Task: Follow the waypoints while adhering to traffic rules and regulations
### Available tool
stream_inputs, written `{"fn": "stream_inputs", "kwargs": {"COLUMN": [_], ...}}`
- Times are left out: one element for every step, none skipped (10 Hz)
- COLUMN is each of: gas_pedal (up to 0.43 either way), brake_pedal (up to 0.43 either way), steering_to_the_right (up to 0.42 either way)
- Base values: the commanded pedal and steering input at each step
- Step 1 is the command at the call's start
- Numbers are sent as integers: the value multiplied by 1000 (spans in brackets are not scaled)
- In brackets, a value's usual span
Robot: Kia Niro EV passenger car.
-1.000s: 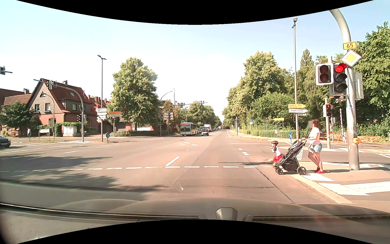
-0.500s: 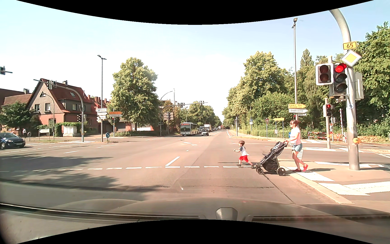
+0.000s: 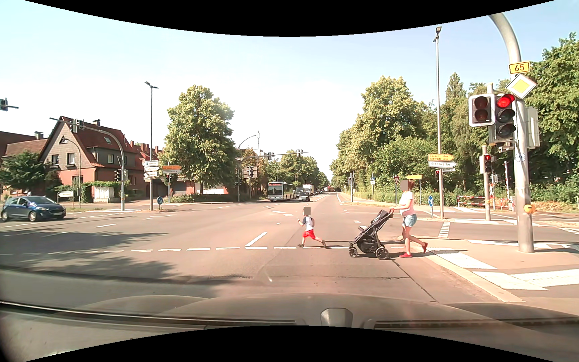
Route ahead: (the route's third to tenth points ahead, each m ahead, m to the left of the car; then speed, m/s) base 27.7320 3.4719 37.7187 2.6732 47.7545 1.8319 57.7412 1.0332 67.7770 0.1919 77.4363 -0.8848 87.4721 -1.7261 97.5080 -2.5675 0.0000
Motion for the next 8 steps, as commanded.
{"fn": "stream_inputs", "kwargs": {"gas_pedal": [0,0,0,0,0,0,0,0], "brake_pedal": [280,280,280,280,280,274,280,280], "steering_to_the_right": [16,16,16,16,16,16,16,16]}}
